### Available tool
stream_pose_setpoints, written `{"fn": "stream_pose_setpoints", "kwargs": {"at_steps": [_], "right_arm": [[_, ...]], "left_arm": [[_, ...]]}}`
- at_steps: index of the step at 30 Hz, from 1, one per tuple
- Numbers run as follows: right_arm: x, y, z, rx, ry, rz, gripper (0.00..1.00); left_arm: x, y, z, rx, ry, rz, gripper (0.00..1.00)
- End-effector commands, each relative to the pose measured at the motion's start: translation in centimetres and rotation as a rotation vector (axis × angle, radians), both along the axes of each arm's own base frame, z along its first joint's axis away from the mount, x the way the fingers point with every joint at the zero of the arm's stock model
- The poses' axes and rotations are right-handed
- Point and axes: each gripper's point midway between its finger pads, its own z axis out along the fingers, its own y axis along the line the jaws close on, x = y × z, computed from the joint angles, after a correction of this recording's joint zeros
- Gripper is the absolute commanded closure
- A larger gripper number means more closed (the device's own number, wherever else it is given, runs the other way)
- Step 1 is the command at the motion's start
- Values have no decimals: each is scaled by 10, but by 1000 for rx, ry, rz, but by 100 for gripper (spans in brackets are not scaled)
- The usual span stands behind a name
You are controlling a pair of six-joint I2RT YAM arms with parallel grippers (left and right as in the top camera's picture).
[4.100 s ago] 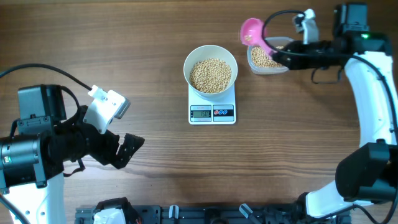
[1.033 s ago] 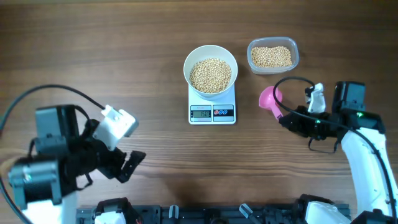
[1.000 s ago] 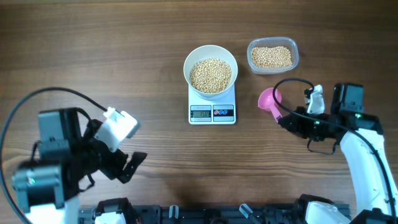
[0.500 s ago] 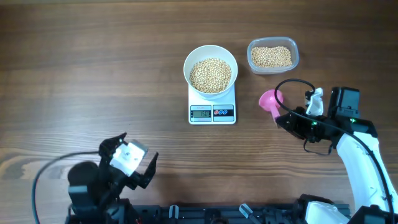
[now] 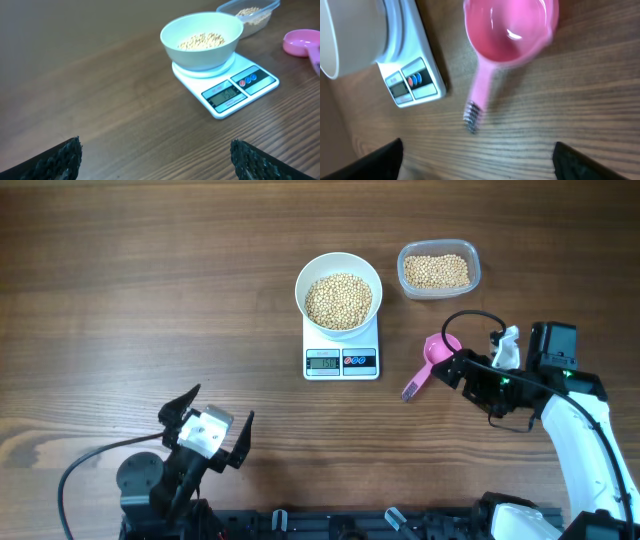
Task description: Scoop item into bowl and weigh 150g on scale
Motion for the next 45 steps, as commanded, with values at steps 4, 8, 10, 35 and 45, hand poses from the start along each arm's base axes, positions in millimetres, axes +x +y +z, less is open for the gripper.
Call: {"fn": "stream_pose_setpoints", "kwargs": {"at_steps": [4,8,10,35,45], "right_arm": [[-7,-3,45,-48,-96,-3,0],[-26,-10,76,-139,-209,-33,0],[-38,-14,94,-199,-298,-56,0],[-50,-35,177,-522,-832,-52,0],[-19,-26,180,-640,-1144,3,0]], "left_arm": [[13,3,-22,-108,29,53,0],[23,10,-22,-171,1,112,0],[26,14,-22,-173,-14,138,0],[46,33,2,-218,-221,233,0],[46,33,2,-252,-212,239,0]]}}
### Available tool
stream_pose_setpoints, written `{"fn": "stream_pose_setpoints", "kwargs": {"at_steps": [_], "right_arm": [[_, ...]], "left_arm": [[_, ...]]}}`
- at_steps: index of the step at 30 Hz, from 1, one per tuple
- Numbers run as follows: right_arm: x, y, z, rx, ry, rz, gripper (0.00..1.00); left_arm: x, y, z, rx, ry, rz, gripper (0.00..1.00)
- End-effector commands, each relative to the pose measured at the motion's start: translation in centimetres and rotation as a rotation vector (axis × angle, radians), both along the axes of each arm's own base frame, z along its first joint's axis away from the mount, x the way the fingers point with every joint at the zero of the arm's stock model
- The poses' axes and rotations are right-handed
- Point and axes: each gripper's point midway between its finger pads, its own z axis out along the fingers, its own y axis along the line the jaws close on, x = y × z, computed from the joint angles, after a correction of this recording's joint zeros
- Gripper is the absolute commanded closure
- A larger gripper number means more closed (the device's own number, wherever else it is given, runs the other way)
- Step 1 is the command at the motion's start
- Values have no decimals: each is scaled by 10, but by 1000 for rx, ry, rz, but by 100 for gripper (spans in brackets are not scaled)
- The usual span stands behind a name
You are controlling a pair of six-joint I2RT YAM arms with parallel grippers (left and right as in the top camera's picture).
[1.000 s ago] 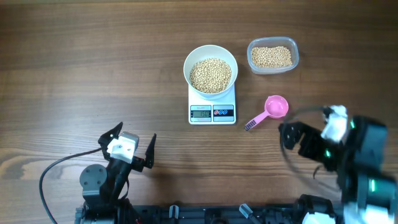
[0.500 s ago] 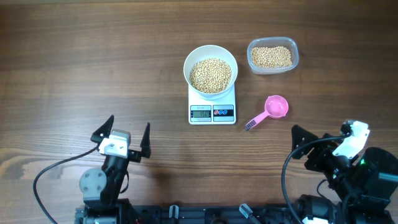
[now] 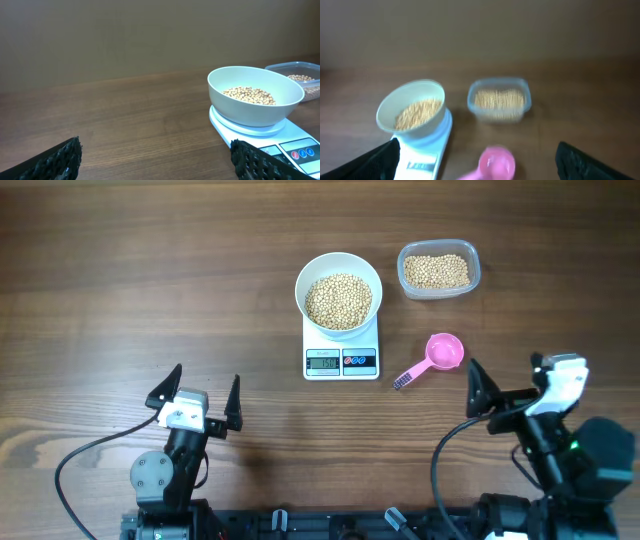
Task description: Scoop item into bowl and weigh 150g on scale
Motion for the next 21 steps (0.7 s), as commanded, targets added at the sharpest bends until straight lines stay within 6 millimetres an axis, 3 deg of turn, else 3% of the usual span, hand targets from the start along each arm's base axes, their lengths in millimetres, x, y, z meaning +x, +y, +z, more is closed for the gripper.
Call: {"fn": "stream_pose_setpoints", "kwargs": {"at_steps": [1,8,21], "right_arm": [[4,-4,-3,-71,-144,-32,0],[10,-28,-28,-15,-300,-187,0],[18,-32,-76,-50,-322,-203,0]], "left_arm": [[1,4,-2,-16,-1,23,0],[1,4,-2,-16,-1,23,0],[1,4,-2,-16,-1,23,0]]}}
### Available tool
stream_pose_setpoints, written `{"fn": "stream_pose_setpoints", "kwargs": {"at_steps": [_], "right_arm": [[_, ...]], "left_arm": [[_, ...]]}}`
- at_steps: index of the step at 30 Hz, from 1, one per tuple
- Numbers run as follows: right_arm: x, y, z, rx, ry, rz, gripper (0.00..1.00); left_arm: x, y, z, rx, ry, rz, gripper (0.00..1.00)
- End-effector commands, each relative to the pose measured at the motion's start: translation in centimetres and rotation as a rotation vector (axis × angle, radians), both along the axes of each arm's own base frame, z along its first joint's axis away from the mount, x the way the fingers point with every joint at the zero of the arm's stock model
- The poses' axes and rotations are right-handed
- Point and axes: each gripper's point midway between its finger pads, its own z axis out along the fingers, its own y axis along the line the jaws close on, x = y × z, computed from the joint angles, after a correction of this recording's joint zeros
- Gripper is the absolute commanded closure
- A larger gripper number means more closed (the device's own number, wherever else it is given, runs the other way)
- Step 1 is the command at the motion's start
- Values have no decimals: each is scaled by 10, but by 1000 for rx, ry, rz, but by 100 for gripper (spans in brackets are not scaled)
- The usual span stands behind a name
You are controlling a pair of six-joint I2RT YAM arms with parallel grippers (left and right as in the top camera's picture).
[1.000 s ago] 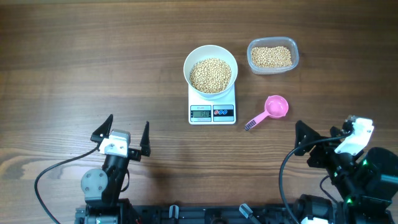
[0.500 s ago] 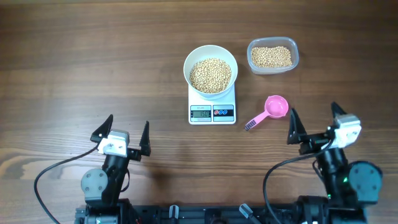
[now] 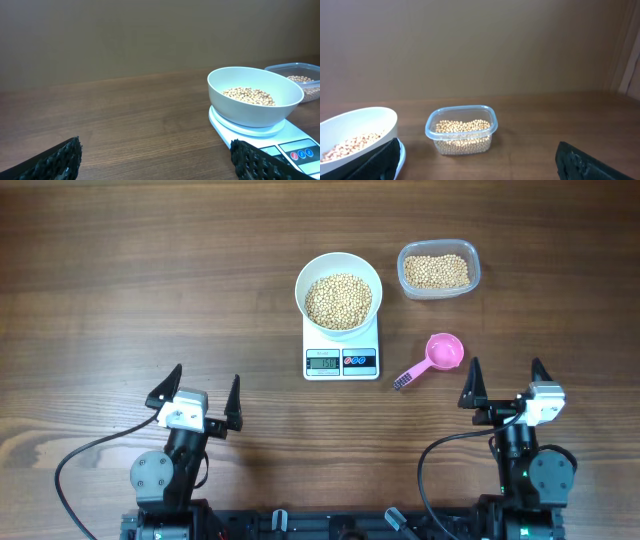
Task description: Scoop item into bowl and weigh 150g on scale
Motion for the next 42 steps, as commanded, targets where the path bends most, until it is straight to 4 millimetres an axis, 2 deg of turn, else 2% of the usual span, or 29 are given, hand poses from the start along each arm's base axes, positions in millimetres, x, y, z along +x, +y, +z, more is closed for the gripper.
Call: {"fn": "stream_pose_setpoints", "kwargs": {"at_steps": [1,8,42], "right_arm": [[2,-4,-14,-7,12,-25,0],[2,-4,-19,-101,38,-32,0],[2,-3,-20,-101,38,-25,0]], "left_arm": [[1,4,-2,-11,-2,23,0],[1,4,-2,-11,-2,23,0],[1,7,-2,-5,1,41,0]]}}
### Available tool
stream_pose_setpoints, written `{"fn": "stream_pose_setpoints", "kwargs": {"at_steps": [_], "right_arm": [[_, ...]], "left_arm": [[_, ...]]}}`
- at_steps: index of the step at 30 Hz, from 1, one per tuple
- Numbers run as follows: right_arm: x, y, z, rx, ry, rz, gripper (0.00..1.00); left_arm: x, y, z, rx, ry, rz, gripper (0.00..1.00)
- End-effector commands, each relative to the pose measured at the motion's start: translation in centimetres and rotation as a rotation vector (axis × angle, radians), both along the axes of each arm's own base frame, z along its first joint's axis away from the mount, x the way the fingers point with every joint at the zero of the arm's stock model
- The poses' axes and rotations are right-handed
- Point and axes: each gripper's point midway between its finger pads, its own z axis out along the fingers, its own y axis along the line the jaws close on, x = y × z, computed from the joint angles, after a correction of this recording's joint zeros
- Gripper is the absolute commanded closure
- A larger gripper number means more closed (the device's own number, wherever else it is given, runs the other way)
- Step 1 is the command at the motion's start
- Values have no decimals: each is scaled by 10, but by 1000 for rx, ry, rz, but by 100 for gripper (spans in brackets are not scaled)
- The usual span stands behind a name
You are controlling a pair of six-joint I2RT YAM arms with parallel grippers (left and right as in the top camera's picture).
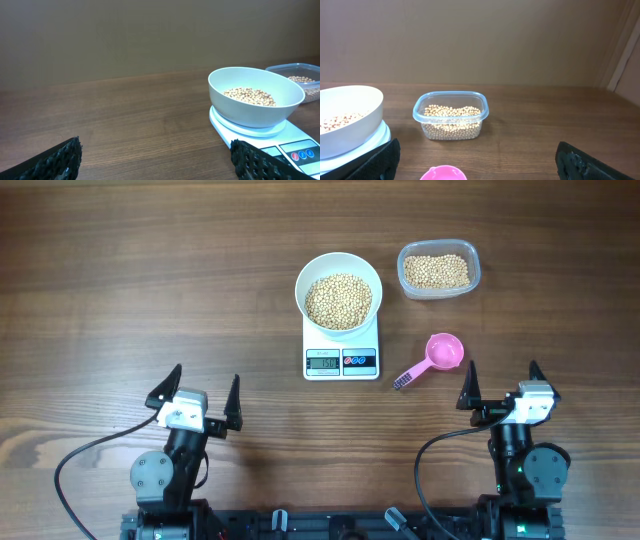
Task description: Scoop item into bowl and weigh 150g on scale
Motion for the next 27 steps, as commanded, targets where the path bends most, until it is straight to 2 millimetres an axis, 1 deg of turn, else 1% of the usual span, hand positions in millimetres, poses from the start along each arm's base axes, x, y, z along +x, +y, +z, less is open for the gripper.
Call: {"fn": "stream_pose_setpoints", "kwargs": {"at_steps": [1,7,11,27], "right_arm": [[-1,0,3,-15,-14,-3,0],[-1,0,3,-15,-14,-3,0],[-1,0,3,-15,-14,-3,0],[-1,0,3,-15,-14,-3,0]], "left_arm": [[1,10,-3,-4,2,56,0],[2,13,-3,-18,6,74,0],[1,11,-3,-130,22,68,0],[1,11,-3,-132,21,70,0]]}}
